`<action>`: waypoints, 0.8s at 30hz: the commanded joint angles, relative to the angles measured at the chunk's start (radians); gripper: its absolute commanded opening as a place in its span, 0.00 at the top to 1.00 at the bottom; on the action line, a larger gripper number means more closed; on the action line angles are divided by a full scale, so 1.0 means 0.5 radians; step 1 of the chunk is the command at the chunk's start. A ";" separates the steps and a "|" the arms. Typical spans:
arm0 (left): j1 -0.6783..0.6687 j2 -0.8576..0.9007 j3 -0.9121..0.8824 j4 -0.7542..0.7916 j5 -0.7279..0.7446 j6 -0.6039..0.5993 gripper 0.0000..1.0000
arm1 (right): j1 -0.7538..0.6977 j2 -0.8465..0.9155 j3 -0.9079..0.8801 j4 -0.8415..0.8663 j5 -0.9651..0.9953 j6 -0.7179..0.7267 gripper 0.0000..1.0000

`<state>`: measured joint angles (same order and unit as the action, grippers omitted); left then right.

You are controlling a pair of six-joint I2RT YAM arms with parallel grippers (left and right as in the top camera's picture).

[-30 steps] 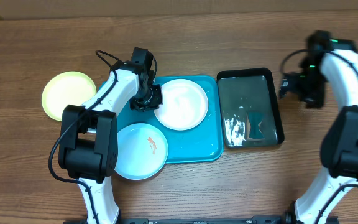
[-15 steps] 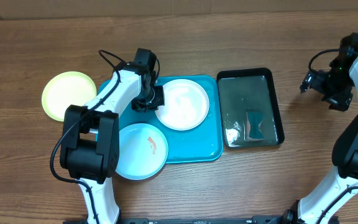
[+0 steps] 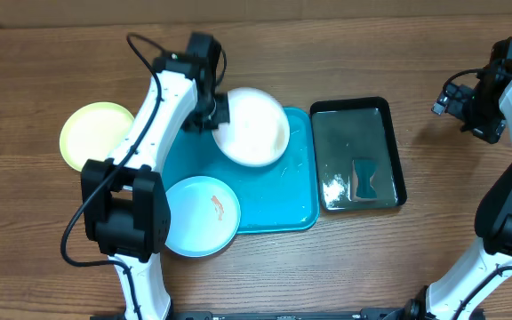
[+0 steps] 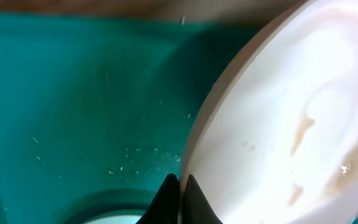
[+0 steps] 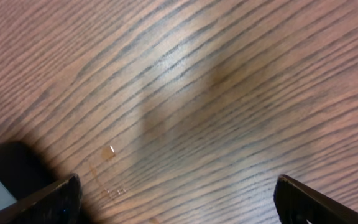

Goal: Clean dirty plates on tray and stack at the side
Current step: 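Lift white plate with left gripper and tilt it over black tray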

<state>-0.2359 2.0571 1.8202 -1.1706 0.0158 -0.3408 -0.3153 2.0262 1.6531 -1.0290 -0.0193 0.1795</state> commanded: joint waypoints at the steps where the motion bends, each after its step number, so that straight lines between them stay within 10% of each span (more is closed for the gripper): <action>1: -0.016 -0.050 0.225 -0.050 -0.026 -0.010 0.96 | -0.008 -0.043 0.031 0.014 -0.001 0.005 0.00; 12: -0.379 -0.050 0.375 0.124 -0.122 -0.031 0.96 | -0.008 -0.043 0.031 0.015 -0.001 0.005 0.00; 24: -0.983 -0.050 0.375 0.468 -1.128 0.015 0.96 | -0.008 -0.043 0.031 0.015 -0.001 0.005 0.00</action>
<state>-0.6777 2.0571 1.9797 -0.9504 -0.3267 -0.3431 -0.3153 2.0262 1.6531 -1.0245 -0.0193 0.1795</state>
